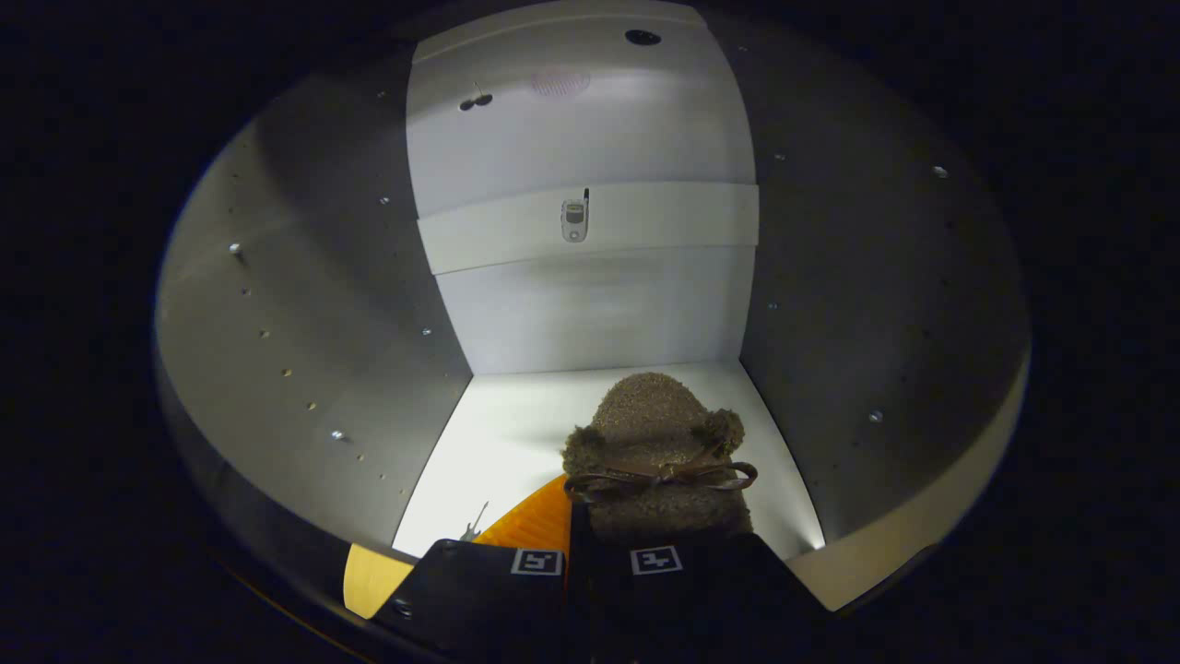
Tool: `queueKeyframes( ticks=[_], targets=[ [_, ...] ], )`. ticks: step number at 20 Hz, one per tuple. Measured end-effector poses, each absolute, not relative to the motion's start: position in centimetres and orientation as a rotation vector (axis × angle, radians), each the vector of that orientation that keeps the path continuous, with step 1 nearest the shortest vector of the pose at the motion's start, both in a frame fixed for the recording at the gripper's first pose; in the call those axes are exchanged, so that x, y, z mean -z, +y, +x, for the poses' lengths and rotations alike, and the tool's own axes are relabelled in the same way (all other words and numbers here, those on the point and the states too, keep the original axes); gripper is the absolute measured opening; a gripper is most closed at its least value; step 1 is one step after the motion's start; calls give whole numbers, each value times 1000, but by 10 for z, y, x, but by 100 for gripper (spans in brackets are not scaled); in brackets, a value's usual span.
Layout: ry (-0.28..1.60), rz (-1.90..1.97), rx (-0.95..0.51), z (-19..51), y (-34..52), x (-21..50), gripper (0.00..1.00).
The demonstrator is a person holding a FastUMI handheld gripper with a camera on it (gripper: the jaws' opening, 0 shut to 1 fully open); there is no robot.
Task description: Open the shoe cabinet door, grab the shoes and put them into the shoe cabinet, then close the shoe cabinet door.
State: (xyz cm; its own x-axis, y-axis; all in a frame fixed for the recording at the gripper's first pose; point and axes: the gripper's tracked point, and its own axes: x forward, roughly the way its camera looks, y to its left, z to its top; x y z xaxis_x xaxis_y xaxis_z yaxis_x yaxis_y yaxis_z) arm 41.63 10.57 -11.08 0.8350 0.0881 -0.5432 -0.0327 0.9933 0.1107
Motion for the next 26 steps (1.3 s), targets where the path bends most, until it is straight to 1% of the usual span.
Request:
queueKeyframes(
  ticks=[4, 7, 10, 14, 18, 19, 20, 21, 25, 26],
  targets=[
    [607, 103, -32, 458, 104, 133, 12],
    [620, 95, -8, 476, 101, 147, 12],
    [652, 115, -17, 482, 107, 161, 12],
    [653, 136, 8, 489, 108, 164, 12],
    [662, 98, -8, 480, 111, 166, 15],
    [658, 97, -15, 475, 112, 159, 25],
    [651, 113, -29, 470, 115, 156, 28],
    [644, 127, -39, 465, 118, 149, 42],
    [609, 130, -54, 435, 115, 128, 88],
    [596, 139, -64, 426, 115, 121, 91]
  ],
)
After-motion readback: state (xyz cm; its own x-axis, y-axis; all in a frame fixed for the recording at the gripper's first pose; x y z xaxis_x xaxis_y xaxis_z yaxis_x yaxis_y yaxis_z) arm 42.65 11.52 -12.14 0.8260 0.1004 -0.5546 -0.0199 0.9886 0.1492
